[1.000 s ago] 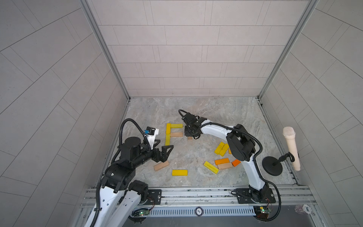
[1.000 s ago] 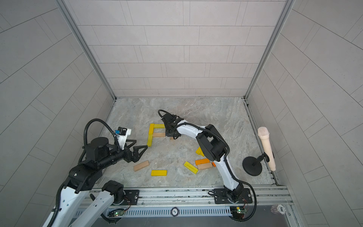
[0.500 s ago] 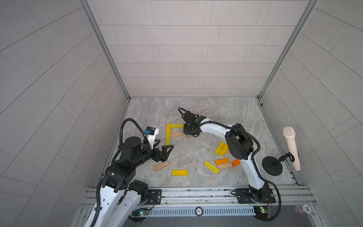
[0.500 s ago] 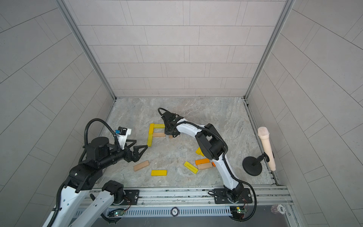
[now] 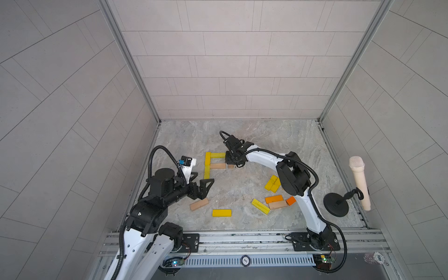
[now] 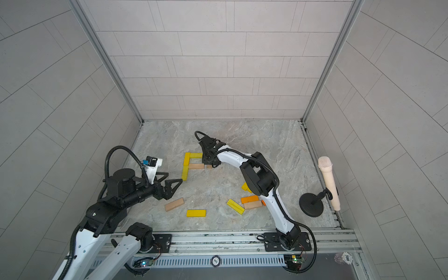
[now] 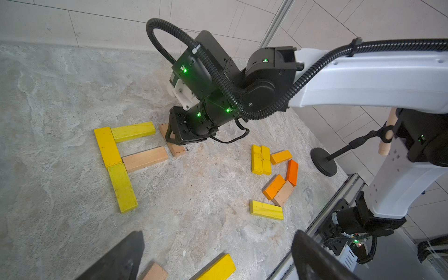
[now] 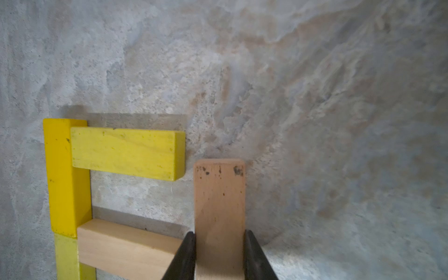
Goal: Assemble the number 8 with building blocks
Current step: Assemble the building block at the center of the board.
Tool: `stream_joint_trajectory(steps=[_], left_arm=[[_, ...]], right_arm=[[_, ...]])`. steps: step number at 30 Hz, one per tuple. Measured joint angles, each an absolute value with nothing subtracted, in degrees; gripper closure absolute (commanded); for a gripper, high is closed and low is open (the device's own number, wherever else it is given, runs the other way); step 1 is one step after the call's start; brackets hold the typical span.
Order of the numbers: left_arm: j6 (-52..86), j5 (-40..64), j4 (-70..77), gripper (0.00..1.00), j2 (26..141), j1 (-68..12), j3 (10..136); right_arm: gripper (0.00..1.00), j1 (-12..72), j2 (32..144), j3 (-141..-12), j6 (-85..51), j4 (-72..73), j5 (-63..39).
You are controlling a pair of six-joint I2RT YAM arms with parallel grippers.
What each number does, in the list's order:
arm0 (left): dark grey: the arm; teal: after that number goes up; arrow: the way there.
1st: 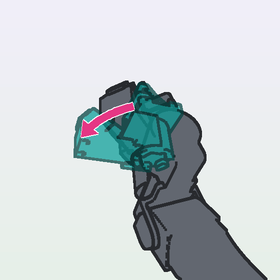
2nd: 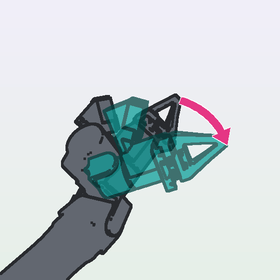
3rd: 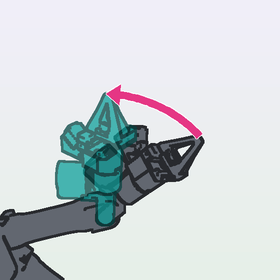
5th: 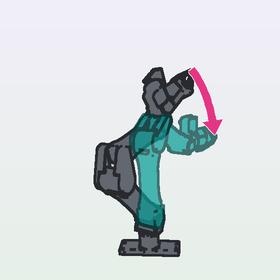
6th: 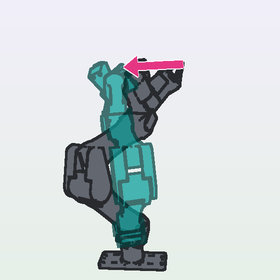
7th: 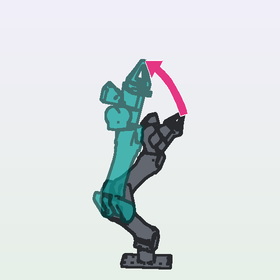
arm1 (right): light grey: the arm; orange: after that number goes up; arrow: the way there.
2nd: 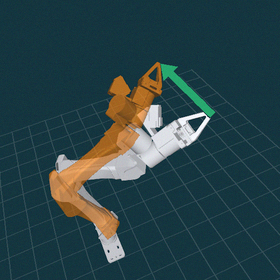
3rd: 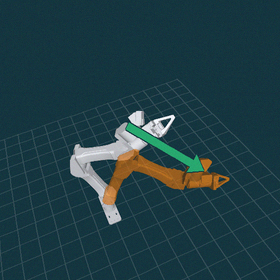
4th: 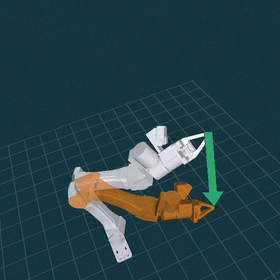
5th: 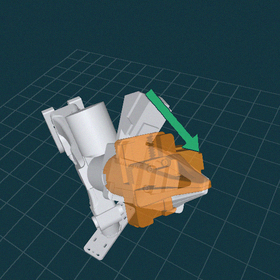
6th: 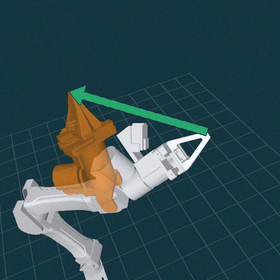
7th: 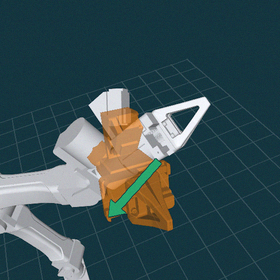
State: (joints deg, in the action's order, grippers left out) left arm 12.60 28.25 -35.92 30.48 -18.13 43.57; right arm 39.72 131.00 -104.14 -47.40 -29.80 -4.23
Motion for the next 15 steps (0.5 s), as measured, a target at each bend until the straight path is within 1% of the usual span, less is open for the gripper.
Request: stream_joint_trajectory(steps=[5,9,15], left_arm=[[12.6,28.27,-35.92,0.0,30.5,-18.13,43.55],[12.6,28.27,-35.92,0.0,30.5,-18.13,43.55],[12.6,28.27,-35.92,0.0,30.48,-18.13,43.55]], right_arm=[[0.66,39.72,131.98,-105.6,-47.44,-29.8,-4.29],[0.62,39.68,132.44,-106.19,-47.68,-29.74,-4.32],[0.6,39.68,132.88,-106.19,-48.18,-29.74,-4.49]])
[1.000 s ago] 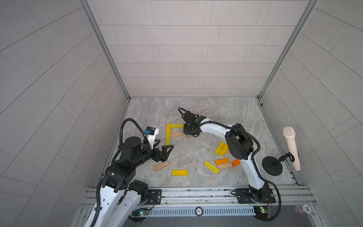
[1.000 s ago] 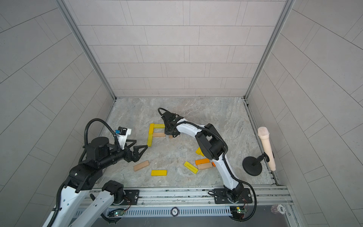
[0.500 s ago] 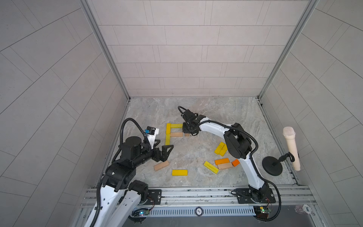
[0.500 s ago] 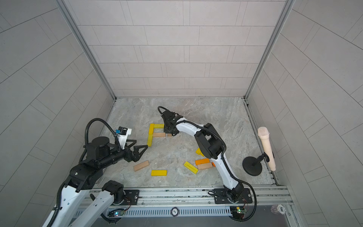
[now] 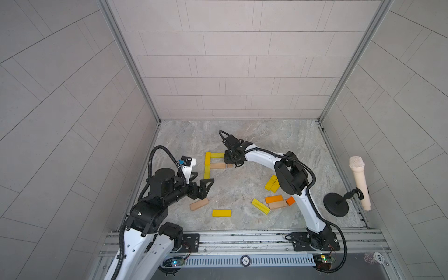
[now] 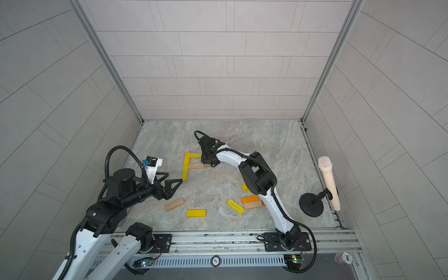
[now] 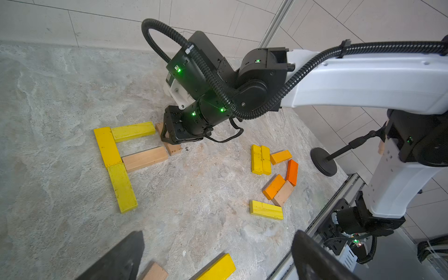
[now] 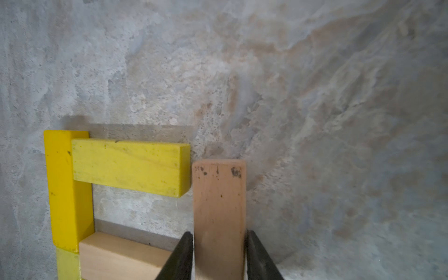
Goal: Assemble the number 8 with building blocks
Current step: Assemble the building block at the center of the board.
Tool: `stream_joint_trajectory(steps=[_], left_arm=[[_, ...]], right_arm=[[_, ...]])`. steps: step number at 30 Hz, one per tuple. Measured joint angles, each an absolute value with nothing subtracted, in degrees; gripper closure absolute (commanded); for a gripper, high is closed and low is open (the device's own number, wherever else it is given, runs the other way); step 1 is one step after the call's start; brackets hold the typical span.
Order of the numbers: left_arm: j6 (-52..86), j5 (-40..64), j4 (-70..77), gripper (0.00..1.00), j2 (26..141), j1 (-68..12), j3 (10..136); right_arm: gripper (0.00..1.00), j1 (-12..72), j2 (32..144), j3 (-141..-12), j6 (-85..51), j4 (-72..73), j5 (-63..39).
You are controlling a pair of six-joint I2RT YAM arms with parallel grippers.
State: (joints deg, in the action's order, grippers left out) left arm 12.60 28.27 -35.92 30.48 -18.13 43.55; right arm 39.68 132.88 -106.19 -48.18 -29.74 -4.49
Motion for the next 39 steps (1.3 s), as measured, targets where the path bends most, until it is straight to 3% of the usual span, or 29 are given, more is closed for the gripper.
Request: stream_joint_trajectory(steps=[39], left_arm=[[12.6,28.29,-35.92,0.0,30.48,-18.13,43.46]], right_arm=[[0.65,39.18,133.4,-106.28,-51.4,-27.29,-5.1]])
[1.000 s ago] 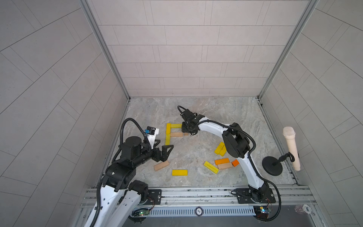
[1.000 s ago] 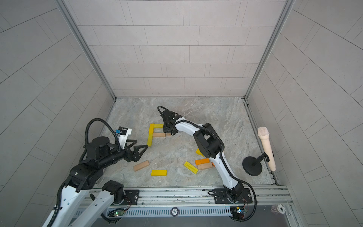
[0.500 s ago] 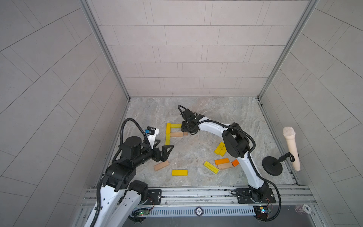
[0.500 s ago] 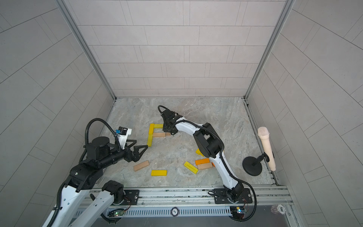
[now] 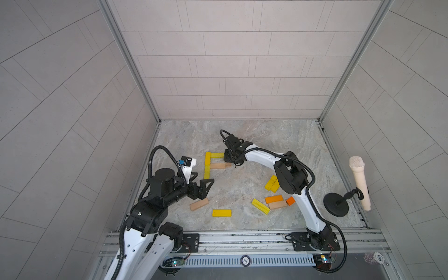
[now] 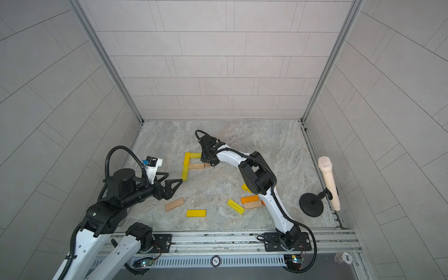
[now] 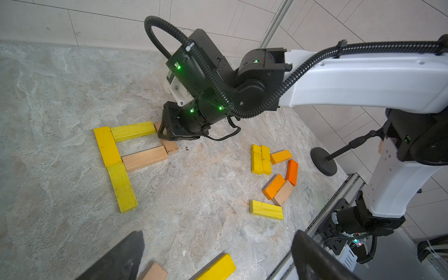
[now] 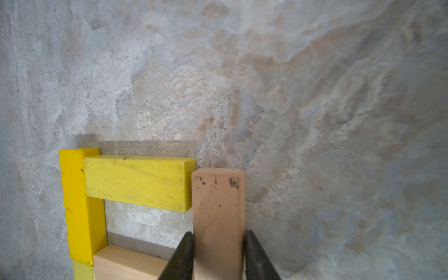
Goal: Assemble the number 8 with building blocks
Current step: Assemble the building block at the center of the board.
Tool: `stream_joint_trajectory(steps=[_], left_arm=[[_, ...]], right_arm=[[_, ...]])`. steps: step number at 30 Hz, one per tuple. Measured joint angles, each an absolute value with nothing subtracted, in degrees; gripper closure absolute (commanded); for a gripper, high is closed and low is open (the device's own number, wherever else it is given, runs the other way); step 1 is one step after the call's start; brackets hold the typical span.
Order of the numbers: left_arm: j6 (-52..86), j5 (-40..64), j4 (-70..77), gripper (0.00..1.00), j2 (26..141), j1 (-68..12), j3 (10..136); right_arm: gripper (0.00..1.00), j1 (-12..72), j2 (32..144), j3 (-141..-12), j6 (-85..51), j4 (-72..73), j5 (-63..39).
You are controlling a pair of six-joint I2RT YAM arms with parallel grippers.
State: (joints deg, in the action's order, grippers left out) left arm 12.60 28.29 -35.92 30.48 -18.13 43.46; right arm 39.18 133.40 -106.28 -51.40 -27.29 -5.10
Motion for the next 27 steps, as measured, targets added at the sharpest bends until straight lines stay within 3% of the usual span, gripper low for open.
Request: stream_joint_trajectory(steps=[21,27], left_arm=[[12.6,28.29,-35.92,0.0,30.48,-18.13,43.46],[12.6,28.34,-35.92,0.0,30.48,-18.13,43.46]], right_arm=[[0.64,38.85,134.15,-106.94,-51.46,-26.02,-5.19],[0.6,38.83,134.21,-106.94,-51.44,-25.67,-5.19]])
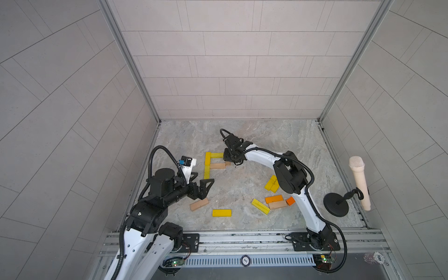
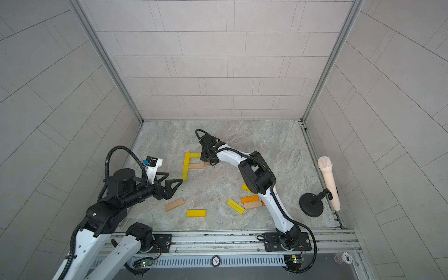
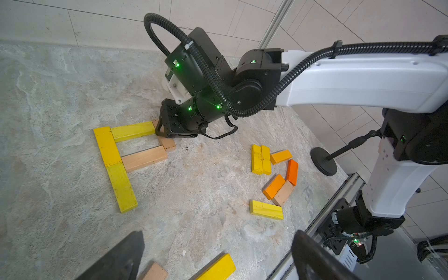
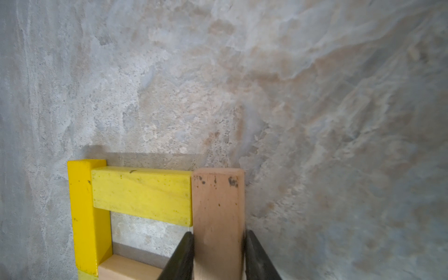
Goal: Assemble the number 8 with building blocks
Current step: Assemble the building block at the center of the board.
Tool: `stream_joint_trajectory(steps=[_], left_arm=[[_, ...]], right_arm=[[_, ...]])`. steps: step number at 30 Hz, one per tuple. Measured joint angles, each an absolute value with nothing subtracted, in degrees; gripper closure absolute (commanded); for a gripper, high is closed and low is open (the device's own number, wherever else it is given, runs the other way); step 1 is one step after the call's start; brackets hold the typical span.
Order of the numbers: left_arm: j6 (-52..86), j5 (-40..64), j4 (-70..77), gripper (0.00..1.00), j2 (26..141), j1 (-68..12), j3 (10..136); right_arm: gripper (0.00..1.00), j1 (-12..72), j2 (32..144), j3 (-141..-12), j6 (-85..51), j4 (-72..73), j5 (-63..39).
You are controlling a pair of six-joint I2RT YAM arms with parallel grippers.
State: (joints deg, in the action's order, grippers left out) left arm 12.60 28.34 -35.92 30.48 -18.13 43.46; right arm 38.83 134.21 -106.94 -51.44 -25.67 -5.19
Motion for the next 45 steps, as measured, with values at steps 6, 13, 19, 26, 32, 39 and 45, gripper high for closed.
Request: stream_joint_trajectory(steps=[6,13,19,26,32,39,45], left_arm=[[12.6,28.36,-35.92,0.0,30.48,-18.13,43.46],[12.6,28.45,-35.92,0.0,30.48,-18.13,43.46],[12.6,28.45,-35.92,0.0,30.48,-18.13,43.46],[12.6,28.49,-35.9,0.0,30.5,-18.13,43.44],[12.6,28.51,-35.9,0.0,30.5,-18.13,43.44],[12.6,28.51,-35.9,0.0,30.5,-18.13,43.44],[12.62,28.14,-35.92,0.0,30.5,-18.13,43.44]], right_arm=[[0.56,38.85,134.26,-106.94,-51.29,-25.08,-5.37],[0.54,38.85,134.26,-106.91,-51.29,-24.73,-5.34],[0.48,38.83,133.21,-104.79,-51.09,-22.83,-5.37],[0.4,38.83,129.8,-99.29,-49.76,-20.32,-6.59],[0.39,38.83,125.56,-92.03,-48.97,-16.82,-8.43],[0.39,39.92,118.61,-82.3,-46.81,-15.27,-8.69],[0.39,46.44,111.28,-76.95,-41.89,-17.12,-5.28]])
